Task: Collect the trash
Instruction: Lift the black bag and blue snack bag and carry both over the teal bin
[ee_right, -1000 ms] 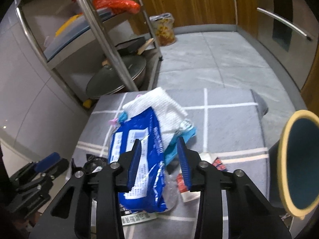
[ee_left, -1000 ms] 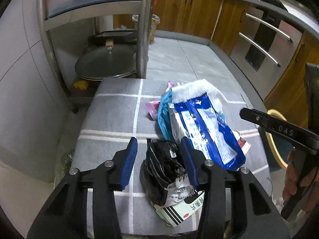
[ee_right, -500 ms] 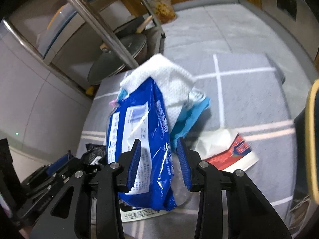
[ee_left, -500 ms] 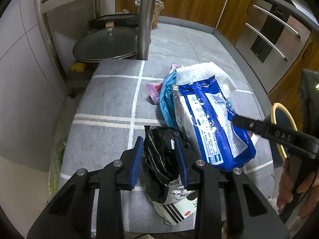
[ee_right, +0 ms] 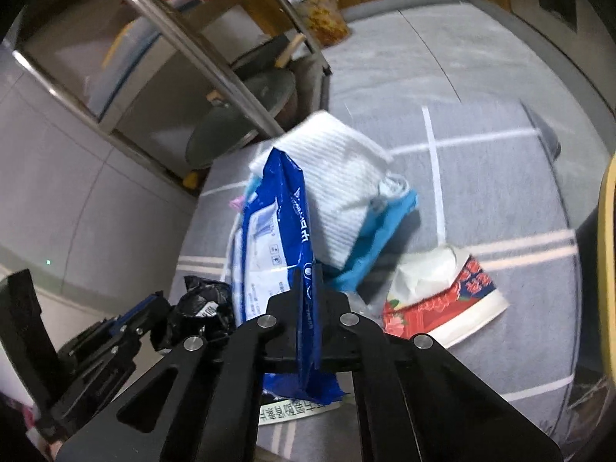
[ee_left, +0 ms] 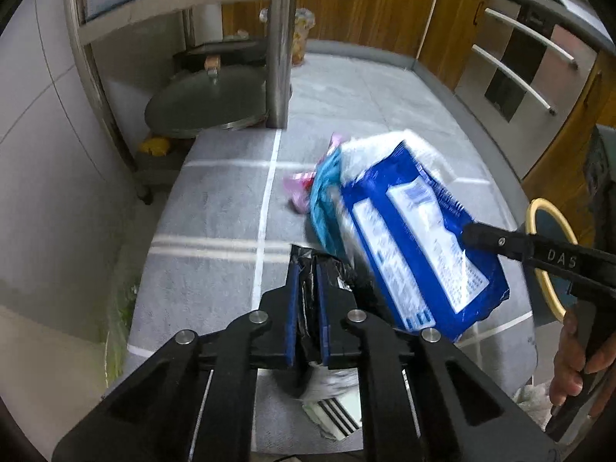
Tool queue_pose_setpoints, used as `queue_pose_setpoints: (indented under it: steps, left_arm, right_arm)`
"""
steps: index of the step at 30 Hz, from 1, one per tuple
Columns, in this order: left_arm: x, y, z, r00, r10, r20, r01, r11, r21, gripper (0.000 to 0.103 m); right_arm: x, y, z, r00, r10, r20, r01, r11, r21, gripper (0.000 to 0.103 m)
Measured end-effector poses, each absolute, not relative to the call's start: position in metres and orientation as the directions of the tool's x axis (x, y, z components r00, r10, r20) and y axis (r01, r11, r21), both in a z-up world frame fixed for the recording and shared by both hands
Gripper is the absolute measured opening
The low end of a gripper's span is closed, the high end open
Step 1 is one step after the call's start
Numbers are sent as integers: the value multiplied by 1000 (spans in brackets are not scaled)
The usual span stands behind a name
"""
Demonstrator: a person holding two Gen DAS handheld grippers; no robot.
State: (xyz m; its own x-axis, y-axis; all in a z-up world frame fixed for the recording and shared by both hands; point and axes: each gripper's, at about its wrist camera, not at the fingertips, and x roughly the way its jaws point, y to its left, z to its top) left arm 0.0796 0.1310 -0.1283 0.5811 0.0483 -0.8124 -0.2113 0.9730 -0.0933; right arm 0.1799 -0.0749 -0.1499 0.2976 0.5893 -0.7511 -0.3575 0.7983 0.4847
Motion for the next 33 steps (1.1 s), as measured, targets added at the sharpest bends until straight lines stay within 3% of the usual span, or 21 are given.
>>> queue_pose_setpoints:
  steps: [6,19,24,33]
  left_arm:
    - [75,121,-101,658,30,-752,-172,979,-111,6]
    - [57,106,-48,780,27,-625,-123,986,-110,4]
    - [50,99,-24,834,-15,-552,-79,986,-145,4]
    - [51,68,9,889,-200,-412,113,968,-226,4]
  right_arm:
    - [165,-76,-124,346,594,-726,-448,784,429,4]
    - [152,-111,-65,457,652,-605,-456,756,469,3]
    - [146,-129,-41,516,634,-576,-454,773,444,3]
    - [139,-181,-3,625,557,-547,-407,830,381,3]
